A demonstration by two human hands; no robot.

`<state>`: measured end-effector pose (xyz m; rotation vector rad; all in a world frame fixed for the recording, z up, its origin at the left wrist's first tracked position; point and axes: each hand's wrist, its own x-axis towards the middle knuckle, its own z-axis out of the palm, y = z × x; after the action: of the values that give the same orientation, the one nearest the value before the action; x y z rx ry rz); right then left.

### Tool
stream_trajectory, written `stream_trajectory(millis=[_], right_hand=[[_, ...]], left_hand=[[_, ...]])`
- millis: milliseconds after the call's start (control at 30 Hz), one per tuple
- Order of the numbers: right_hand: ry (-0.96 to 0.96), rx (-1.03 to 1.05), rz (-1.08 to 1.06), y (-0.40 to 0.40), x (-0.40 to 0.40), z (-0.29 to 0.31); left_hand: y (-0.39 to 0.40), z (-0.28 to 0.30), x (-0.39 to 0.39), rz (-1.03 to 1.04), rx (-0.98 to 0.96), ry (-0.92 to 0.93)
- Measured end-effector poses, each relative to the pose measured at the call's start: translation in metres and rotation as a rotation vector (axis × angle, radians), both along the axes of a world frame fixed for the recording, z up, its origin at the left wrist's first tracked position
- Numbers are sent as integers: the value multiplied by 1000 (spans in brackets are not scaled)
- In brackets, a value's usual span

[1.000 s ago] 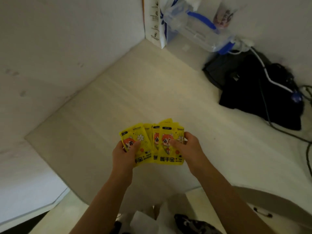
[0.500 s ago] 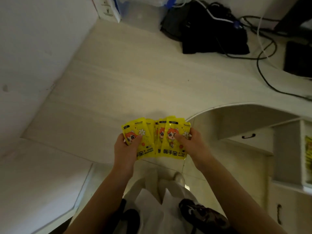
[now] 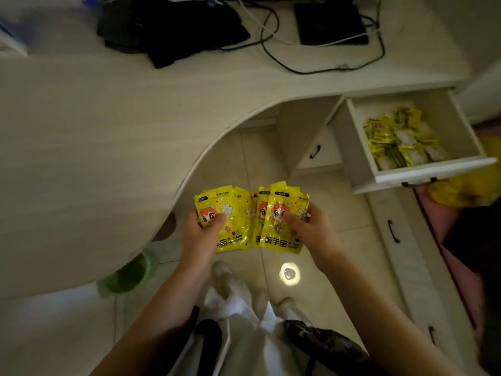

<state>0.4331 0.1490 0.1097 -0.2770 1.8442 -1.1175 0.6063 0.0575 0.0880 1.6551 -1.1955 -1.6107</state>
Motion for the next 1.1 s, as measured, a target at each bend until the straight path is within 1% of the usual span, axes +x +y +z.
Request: stream_trajectory(millis=[400, 567, 800, 967, 1100], right_hand=[[-100, -24, -334, 192, -90, 7], [-95, -16, -458, 245, -124, 2], [-118, -17, -550, 259, -173, -9], [-106, -18, -614, 241, -226, -15], [-69, 20, -663, 219, -281, -18]], left_hand=[[149, -9, -120, -287, 60, -15], [188, -11, -170, -389, 63, -15], [192, -14, -241, -486, 56, -18], [168, -20, -301, -519, 72, -29], [137, -22, -350, -552, 66, -37]])
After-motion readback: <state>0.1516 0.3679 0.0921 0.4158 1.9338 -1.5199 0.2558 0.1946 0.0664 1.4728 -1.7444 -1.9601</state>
